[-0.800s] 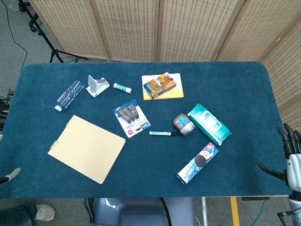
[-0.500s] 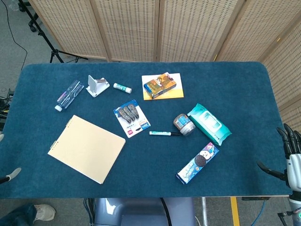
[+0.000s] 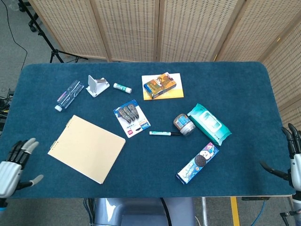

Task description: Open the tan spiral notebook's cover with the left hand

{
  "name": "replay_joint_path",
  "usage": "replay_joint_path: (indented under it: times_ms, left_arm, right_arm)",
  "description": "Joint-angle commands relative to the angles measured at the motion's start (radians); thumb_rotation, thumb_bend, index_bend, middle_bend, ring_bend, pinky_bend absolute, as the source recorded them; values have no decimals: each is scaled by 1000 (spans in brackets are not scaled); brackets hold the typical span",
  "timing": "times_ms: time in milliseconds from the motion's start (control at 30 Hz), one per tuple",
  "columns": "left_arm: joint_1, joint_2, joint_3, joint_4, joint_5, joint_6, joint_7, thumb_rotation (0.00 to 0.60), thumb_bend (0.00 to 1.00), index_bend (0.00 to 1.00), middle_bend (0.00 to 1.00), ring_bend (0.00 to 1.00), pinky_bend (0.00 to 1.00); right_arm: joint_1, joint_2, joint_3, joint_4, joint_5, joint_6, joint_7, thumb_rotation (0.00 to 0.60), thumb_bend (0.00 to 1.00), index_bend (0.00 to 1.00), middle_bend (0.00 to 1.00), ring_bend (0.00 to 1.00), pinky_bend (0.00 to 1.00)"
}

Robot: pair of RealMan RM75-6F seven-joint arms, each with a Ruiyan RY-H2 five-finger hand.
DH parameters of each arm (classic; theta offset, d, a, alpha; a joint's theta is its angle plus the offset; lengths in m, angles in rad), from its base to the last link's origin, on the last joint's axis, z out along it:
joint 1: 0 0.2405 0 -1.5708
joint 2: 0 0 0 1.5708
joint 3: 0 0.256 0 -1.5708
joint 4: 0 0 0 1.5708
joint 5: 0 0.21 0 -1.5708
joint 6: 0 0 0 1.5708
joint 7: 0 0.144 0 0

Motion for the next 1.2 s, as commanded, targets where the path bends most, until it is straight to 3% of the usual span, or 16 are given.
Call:
replay_joint_path:
  times_ms: [33,467,1200]
  left_arm:
    - [-42,-58,37,-6,54,-68,89,600,0,0,0,0,0]
    - [-168,-142,60,-108,113,-260,269,600,0,5,0,0,0]
    - [-256,-240,56,-139,18,-437,428,600,78,174,0,0,0]
  right_arm:
    - [-3,6,3,0,6,1,14,600,0,32,0,0,0]
    - [-3,27,10,-2,29,-24,56,600,0,57,0,0,0]
    - [3,24,8,-5,30,-44,39,600,0,67,0,0,0]
